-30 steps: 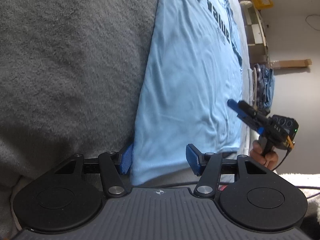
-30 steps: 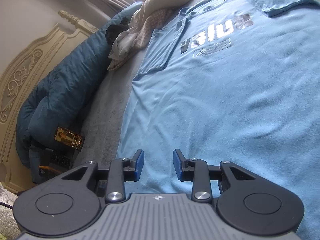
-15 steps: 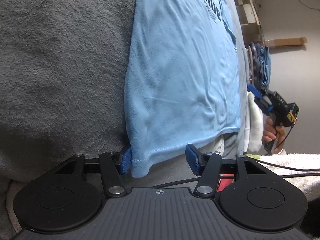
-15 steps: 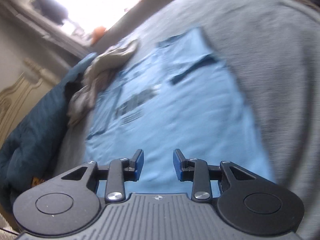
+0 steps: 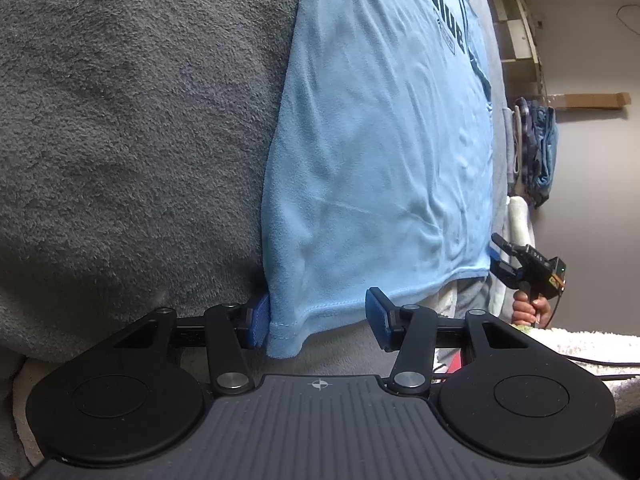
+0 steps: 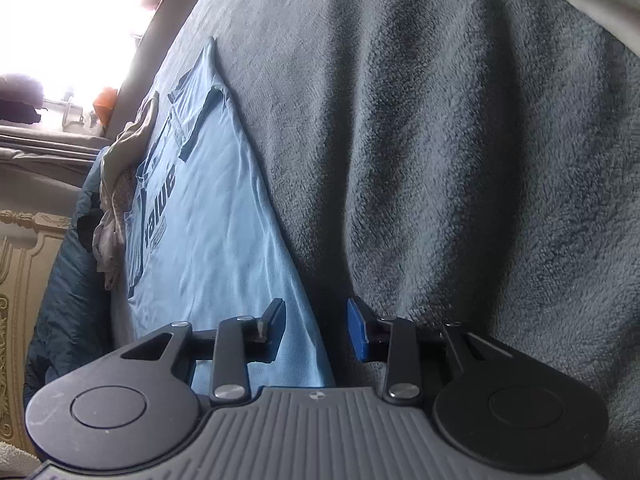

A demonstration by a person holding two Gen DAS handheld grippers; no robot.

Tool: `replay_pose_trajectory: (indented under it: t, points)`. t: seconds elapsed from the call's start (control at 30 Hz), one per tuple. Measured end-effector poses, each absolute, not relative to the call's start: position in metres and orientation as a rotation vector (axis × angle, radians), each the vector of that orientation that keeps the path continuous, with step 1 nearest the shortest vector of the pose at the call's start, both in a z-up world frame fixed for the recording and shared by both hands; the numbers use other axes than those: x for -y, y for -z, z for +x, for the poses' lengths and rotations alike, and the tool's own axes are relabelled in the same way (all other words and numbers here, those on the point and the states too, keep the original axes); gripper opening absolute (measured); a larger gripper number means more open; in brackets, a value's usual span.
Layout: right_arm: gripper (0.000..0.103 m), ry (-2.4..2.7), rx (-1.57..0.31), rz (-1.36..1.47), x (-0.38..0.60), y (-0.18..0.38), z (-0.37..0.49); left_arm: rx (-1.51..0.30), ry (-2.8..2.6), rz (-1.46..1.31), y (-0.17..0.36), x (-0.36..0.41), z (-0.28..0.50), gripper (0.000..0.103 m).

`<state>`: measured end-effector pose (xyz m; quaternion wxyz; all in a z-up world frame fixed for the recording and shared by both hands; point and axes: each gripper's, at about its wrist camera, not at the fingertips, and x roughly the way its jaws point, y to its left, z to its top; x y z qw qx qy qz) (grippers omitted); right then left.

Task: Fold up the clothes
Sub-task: 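Close the left gripper on one hem corner while the right gripper grasps the other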

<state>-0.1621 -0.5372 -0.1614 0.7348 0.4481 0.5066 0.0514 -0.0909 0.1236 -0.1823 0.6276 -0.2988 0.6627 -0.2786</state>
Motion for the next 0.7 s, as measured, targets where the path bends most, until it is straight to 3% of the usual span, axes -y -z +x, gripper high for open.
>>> replay_pose_trajectory:
  t: [0.17, 0.23, 0.33, 0.57, 0.7]
  points:
    - [0.034, -0.166, -1.162, 1.002, 0.535, 0.164, -0.174, -1.545, 0.656, -0.664, 0.183, -0.121, -0.095, 0.045]
    - [0.028, -0.152, -1.164, 0.973, 0.534, 0.16, -0.177, -1.55, 0.653, -0.667, 0.184, -0.123, -0.095, 0.044]
    - [0.029, -0.121, -1.105, 0.972, 0.547, 0.151, -0.18, -1.551, 0.652, -0.666, 0.185, -0.123, -0.095, 0.044]
    - [0.029, -0.202, -1.171, 1.007, 0.534, 0.164, -0.182, -1.546, 0.66, -0.62, 0.182, -0.119, -0.096, 0.041]
    - [0.015, -0.239, -1.182, 0.962, 0.524, 0.163, -0.182, -1.55, 0.659, -0.593, 0.181, -0.119, -0.097, 0.031]
